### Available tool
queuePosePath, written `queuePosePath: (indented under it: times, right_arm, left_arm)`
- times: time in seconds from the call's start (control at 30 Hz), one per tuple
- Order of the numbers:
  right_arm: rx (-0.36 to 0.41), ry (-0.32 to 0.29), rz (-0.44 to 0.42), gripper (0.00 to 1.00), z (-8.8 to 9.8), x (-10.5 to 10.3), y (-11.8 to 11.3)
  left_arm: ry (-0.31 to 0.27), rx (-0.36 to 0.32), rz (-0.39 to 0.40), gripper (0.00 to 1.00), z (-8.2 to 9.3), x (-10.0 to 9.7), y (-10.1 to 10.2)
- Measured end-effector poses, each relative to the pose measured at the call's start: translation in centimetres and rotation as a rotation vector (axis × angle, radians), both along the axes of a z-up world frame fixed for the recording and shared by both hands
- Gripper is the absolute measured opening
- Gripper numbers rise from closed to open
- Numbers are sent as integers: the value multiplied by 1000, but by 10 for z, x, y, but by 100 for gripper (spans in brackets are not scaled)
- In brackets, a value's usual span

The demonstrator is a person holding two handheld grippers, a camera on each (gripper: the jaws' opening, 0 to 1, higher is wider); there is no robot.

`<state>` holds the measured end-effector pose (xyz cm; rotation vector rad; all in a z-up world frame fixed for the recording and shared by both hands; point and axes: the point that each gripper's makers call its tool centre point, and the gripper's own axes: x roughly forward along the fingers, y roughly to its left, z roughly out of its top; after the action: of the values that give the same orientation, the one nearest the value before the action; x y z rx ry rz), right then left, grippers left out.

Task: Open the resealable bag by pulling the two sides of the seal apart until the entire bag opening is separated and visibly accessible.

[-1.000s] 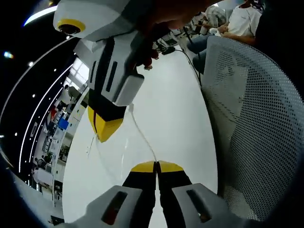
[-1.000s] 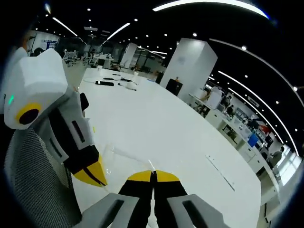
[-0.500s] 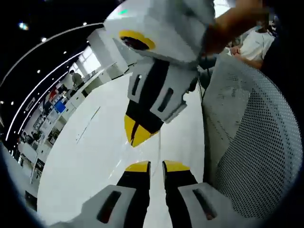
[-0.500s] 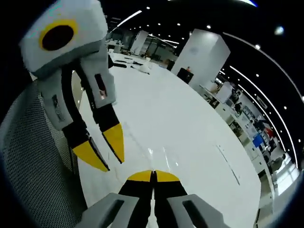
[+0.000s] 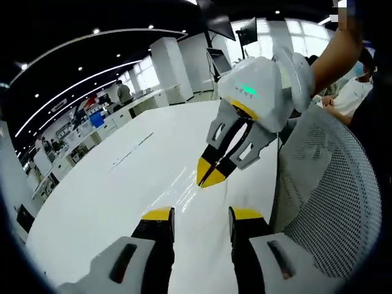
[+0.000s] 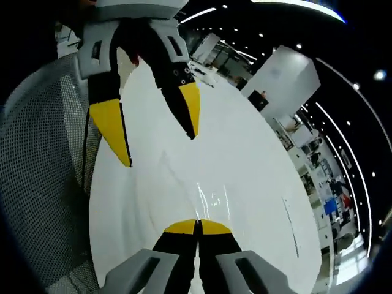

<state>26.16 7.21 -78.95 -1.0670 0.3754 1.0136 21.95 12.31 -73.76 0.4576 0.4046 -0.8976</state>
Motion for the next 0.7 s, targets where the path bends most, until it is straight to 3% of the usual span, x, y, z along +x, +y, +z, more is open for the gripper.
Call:
queuePosePath:
  times: [0.23, 0.47, 0.7]
  right_arm:
    - [-51, -28, 78, 0, -5, 14, 3]
    - [-58, -16, 84, 0, -10, 28, 2]
    - [-58, -7, 70, 0, -17, 43, 4]
  left_arm:
    - [7, -59, 42, 46, 5, 8, 10]
    - [25, -93, 77, 80, 4, 16, 12]
    - [48, -96, 97, 84, -1, 19, 18]
